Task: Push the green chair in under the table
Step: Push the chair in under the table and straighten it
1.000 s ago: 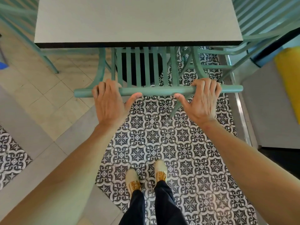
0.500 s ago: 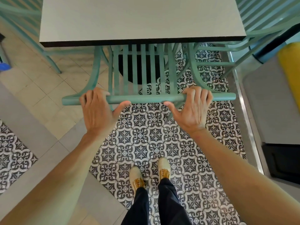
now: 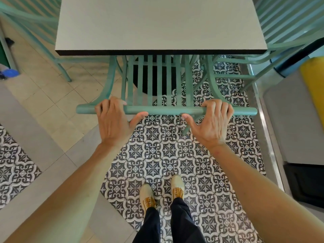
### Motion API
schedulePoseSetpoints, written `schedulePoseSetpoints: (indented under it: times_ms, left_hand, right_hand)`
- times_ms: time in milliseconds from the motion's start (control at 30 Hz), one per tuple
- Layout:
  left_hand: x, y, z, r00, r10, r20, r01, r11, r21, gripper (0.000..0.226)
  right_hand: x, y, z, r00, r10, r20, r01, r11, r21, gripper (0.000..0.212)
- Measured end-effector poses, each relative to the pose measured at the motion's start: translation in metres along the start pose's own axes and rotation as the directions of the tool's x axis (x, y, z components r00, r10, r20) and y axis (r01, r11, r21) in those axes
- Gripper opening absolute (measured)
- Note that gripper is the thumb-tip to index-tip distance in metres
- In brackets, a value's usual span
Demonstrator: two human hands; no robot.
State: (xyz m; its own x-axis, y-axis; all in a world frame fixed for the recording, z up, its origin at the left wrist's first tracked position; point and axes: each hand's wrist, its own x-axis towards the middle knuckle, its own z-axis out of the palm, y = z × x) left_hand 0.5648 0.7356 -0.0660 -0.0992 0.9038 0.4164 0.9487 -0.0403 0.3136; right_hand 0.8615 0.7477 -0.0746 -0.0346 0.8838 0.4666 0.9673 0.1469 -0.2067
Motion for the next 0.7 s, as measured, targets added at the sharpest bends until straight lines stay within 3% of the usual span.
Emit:
schedulePoseSetpoints:
  times_ms: [700]
  left_hand:
    - [0.001, 0.031, 0.005, 1.0, -0.023, -0.011, 0.023, 1.0, 0.005, 0.066]
  right_hand:
    - [0.013, 0.031, -0.001, 1.0, -0.024, -0.005, 0.024, 1.0, -0.005, 0.079]
